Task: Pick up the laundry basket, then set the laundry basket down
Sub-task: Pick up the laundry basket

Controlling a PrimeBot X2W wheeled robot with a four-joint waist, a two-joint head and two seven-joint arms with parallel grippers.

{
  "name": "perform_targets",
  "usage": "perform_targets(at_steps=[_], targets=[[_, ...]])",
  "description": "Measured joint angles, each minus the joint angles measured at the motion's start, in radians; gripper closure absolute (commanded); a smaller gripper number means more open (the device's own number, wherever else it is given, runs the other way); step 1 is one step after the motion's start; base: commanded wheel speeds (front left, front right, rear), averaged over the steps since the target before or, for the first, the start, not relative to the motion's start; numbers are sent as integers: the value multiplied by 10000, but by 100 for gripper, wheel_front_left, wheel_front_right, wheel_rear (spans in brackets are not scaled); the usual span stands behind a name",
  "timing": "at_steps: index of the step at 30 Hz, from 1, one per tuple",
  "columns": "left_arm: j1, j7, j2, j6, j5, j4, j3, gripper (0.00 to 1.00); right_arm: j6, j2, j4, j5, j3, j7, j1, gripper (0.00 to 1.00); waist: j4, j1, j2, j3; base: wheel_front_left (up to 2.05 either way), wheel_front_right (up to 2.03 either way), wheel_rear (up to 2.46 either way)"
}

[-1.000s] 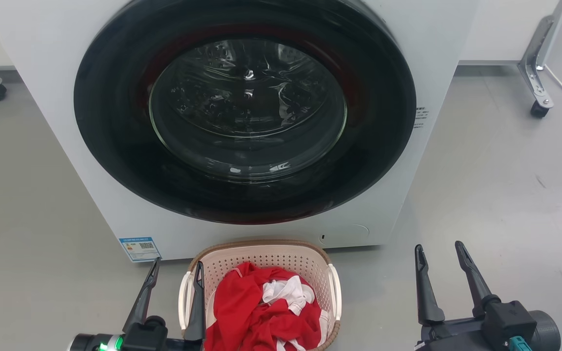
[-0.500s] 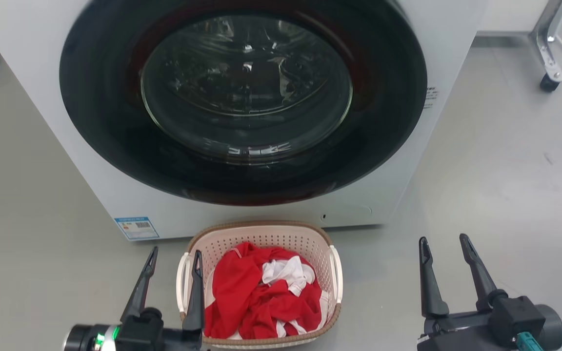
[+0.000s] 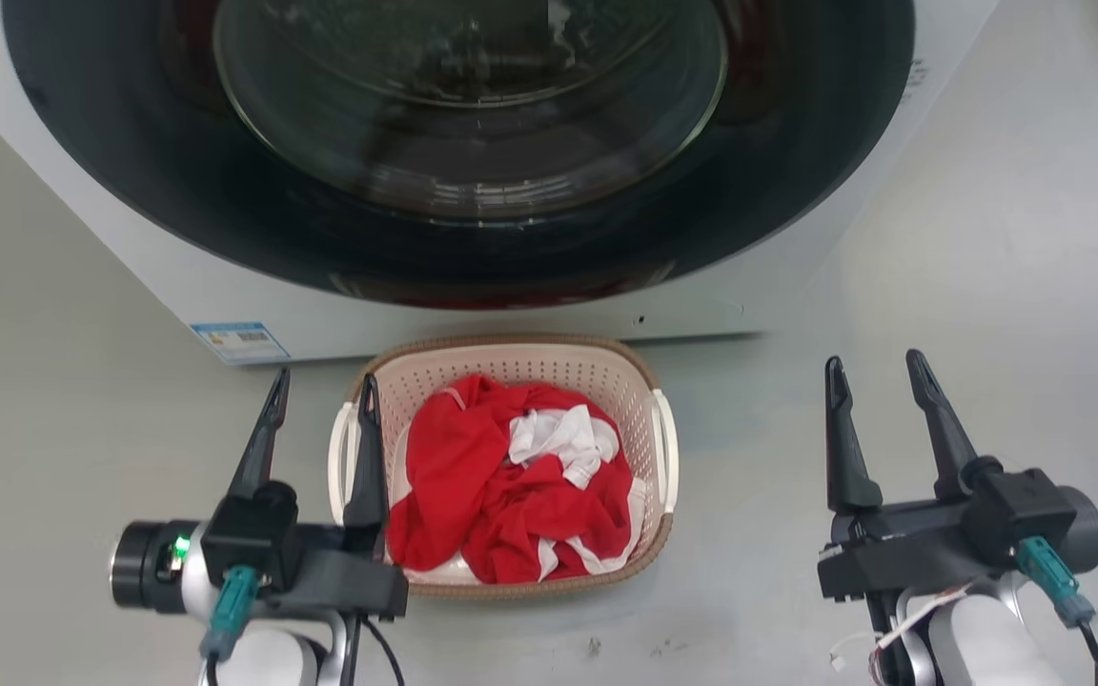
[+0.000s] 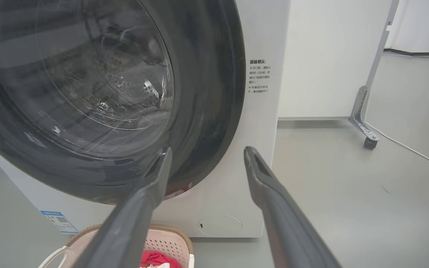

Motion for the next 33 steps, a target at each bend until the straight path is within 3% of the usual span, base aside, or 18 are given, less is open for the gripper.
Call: perform_targets(at_steps=[16,33], targets=[[-2221,150,-100,-171,-355,2435,299,0,265,-10,2278,102,63,-2,-2365,0,98,0,1,2361,0,0,0],[-4433,224,-79,-249,-385,4100,508,0,353,-12,3638,102,568,-2,-4737,0,219,0,1,4757,0,0,0]])
